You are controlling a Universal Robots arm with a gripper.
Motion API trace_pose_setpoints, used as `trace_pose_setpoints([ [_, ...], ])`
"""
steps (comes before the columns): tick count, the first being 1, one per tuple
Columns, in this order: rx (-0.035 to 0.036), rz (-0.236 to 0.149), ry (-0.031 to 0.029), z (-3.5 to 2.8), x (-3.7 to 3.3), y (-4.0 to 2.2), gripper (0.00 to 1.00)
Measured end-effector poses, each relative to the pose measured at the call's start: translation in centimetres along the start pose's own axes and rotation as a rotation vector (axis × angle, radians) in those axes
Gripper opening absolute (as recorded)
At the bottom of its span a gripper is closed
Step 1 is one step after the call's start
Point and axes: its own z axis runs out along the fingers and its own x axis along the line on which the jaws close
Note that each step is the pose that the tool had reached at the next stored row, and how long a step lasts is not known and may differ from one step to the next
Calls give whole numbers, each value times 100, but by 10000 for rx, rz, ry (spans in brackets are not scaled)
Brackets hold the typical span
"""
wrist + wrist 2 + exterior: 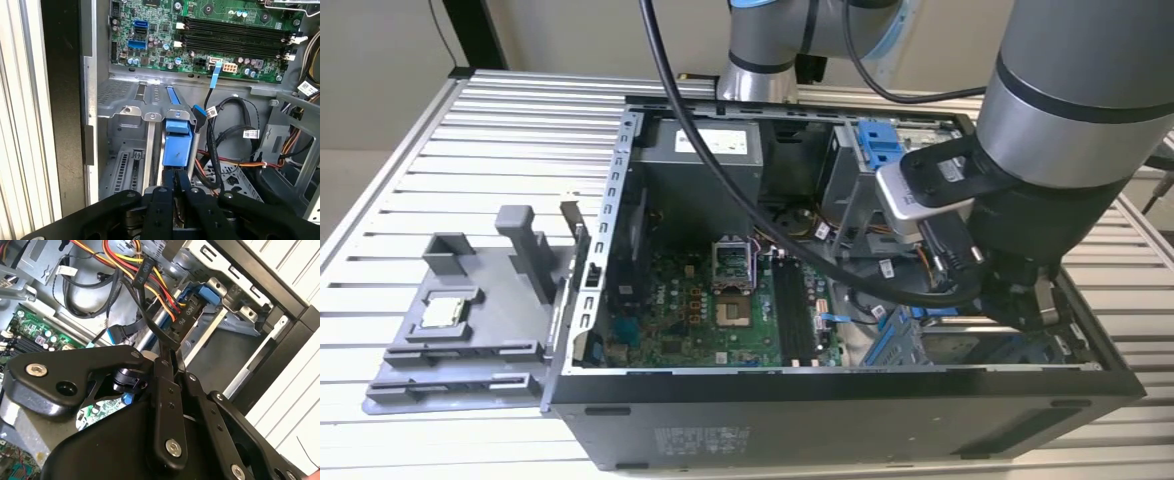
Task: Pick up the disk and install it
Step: 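Insert the second disk wire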
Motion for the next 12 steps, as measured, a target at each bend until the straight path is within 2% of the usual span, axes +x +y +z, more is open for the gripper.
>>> trace_pose_setpoints([
  [5, 14, 228, 13, -4, -1, -1, 0],
  [12, 33, 673, 131, -34, -5, -6, 0],
])
